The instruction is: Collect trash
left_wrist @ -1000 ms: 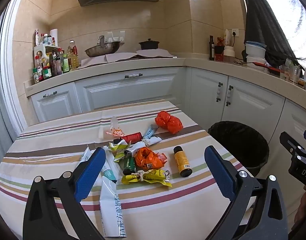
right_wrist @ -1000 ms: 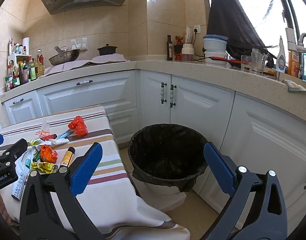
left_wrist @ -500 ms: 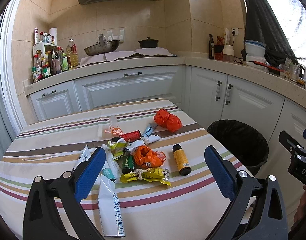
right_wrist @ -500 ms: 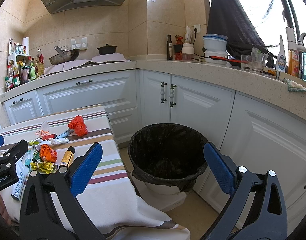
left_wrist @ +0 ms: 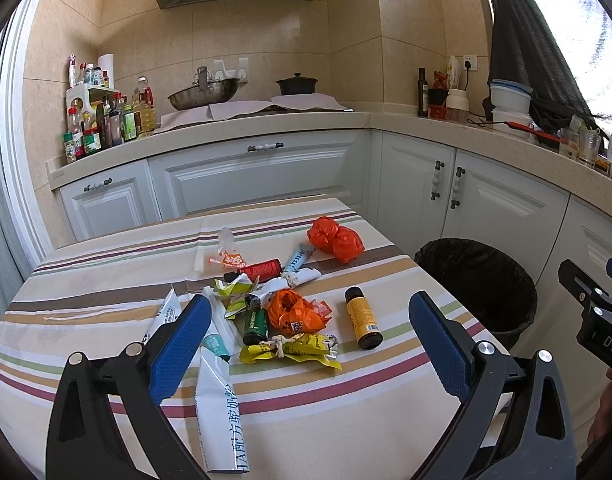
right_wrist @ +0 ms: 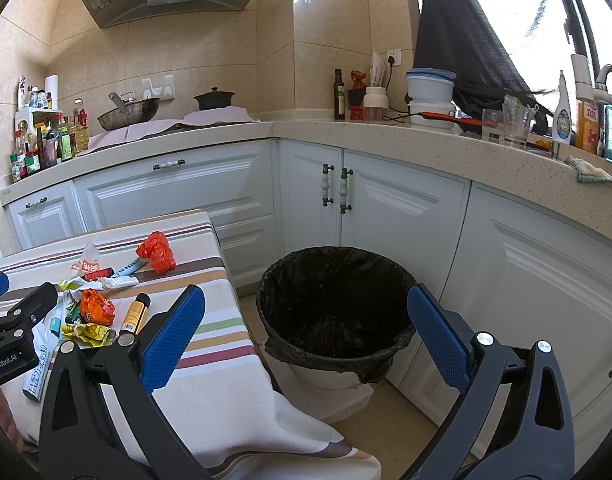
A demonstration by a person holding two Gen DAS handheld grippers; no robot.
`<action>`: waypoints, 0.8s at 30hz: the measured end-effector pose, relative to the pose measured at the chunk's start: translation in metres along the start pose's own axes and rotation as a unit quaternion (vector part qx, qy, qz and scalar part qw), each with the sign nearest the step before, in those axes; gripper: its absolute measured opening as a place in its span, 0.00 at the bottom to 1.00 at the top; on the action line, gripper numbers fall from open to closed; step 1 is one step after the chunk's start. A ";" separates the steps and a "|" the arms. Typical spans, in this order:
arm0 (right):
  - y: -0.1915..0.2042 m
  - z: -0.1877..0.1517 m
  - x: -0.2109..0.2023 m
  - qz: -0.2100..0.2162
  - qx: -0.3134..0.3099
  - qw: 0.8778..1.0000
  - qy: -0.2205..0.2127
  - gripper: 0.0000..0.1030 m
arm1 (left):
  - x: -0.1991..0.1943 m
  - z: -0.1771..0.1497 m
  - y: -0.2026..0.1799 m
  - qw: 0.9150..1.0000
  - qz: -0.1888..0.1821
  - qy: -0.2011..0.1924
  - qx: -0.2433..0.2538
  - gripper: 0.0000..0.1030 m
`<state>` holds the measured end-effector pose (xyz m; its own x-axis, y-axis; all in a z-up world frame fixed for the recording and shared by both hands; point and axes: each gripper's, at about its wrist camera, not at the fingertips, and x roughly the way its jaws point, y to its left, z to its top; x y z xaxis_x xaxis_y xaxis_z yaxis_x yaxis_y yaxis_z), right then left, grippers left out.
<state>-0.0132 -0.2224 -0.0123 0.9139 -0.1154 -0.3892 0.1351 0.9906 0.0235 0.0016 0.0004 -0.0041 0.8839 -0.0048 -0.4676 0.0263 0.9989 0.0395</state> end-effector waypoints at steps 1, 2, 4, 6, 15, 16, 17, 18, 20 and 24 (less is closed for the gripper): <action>0.000 0.001 0.000 0.000 0.000 1.000 0.000 0.96 | 0.000 0.000 0.000 1.000 0.000 0.000 0.000 0.94; 0.000 0.001 0.000 -0.001 0.000 1.000 0.000 0.96 | 0.000 0.000 0.000 1.000 0.000 0.001 0.000 0.94; 0.000 0.000 0.000 0.000 0.000 1.000 0.001 0.96 | 0.000 0.000 0.000 1.000 0.000 0.001 0.000 0.94; 0.000 0.000 0.000 0.000 0.000 1.000 0.000 0.96 | 0.001 -0.001 0.001 1.000 -0.001 0.002 -0.001 0.94; -0.001 0.000 0.000 0.000 0.000 1.000 0.001 0.96 | 0.003 -0.003 0.002 1.000 -0.001 0.003 -0.002 0.94; -0.002 0.000 0.000 0.000 0.001 1.000 0.001 0.96 | 0.003 -0.003 0.002 1.000 -0.001 0.003 -0.002 0.94; -0.002 -0.001 0.000 0.000 0.001 1.000 0.000 0.96 | 0.003 -0.003 0.002 1.000 -0.001 0.003 -0.002 0.94; -0.002 -0.001 -0.001 0.000 0.001 1.000 0.000 0.96 | 0.003 -0.003 0.002 1.000 -0.001 0.003 -0.003 0.94; -0.001 0.001 0.001 0.000 0.001 1.000 0.000 0.96 | 0.003 -0.003 0.002 1.000 -0.001 0.003 -0.003 0.94; -0.002 0.000 0.000 0.001 0.000 1.000 0.000 0.96 | 0.003 -0.003 0.002 1.000 -0.001 0.003 -0.003 0.94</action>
<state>-0.0132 -0.2241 -0.0126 0.9142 -0.1143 -0.3888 0.1342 0.9907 0.0244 0.0027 0.0027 -0.0078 0.8808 -0.0055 -0.4735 0.0246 0.9991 0.0340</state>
